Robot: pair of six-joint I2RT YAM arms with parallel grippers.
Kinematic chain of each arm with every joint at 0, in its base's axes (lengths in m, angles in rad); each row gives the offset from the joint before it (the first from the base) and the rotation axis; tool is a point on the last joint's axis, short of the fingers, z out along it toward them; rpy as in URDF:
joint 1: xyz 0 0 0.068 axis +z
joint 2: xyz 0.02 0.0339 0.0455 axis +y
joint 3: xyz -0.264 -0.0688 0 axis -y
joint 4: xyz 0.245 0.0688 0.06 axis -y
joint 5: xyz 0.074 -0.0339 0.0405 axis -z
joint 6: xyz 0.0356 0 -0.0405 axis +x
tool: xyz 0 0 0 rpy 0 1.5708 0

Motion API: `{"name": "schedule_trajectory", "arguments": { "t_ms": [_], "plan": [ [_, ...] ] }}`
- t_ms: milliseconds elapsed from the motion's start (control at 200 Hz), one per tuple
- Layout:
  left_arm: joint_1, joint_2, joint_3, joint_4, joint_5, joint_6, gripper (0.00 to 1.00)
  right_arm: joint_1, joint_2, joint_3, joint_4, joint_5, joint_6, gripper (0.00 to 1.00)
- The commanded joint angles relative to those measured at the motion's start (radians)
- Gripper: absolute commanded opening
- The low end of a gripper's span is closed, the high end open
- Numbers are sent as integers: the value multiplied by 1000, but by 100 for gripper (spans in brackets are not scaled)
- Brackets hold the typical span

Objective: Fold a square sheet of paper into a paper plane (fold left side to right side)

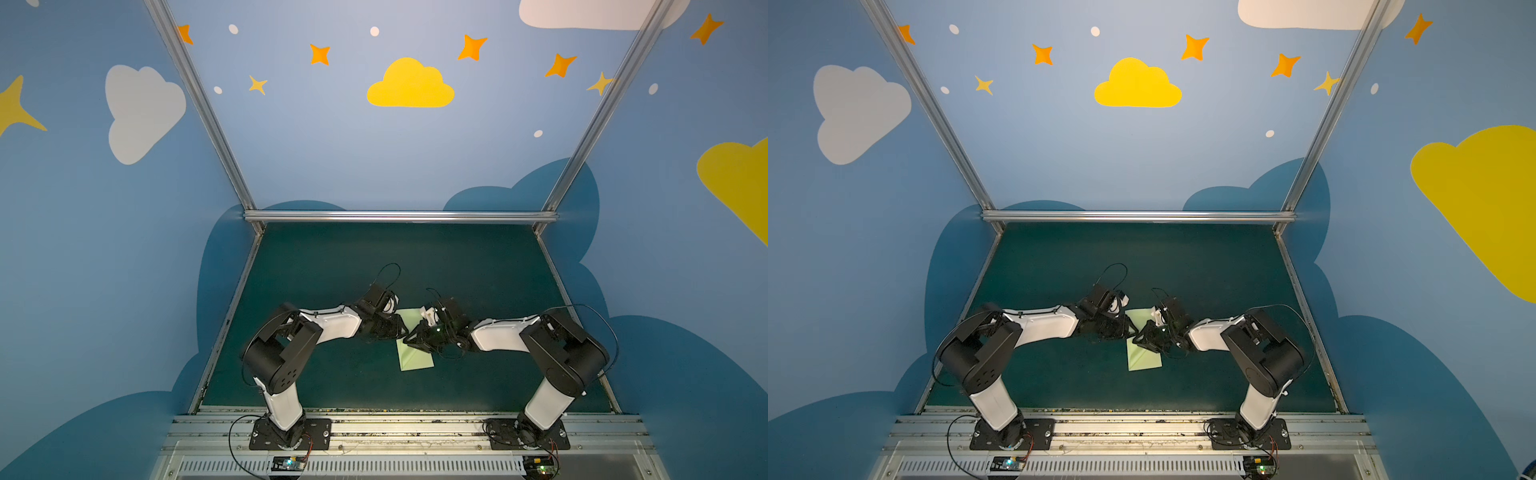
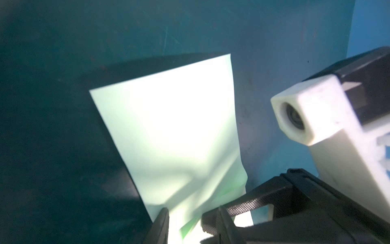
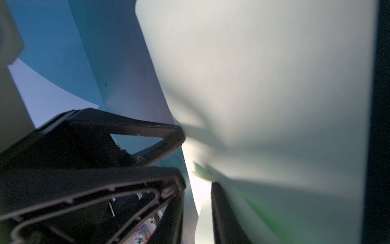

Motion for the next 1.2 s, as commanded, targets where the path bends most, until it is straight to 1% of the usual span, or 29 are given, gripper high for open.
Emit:
{"name": "schedule_trajectory", "arguments": {
  "t_ms": [0,120,721,886,1016,1101,1196],
  "plan": [
    [-10,4,-14,-48,3,16,39,-3,30,-29,10,20,7,13],
    [-10,5,-13,-48,6,16,38,-3,43,-30,27,20,16,0],
    [-12,7,-6,-55,11,18,38,8,100,-8,54,2,22,0],
    [13,-30,29,-83,26,9,38,10,104,-24,61,9,26,0],
    [21,-86,47,-96,49,-12,36,11,103,-34,69,13,33,0],
    [17,-102,41,-81,77,-39,30,11,105,-36,73,13,34,0],
    [4,-107,21,-49,85,-67,27,11,108,-38,81,13,37,0]
  ]
}}
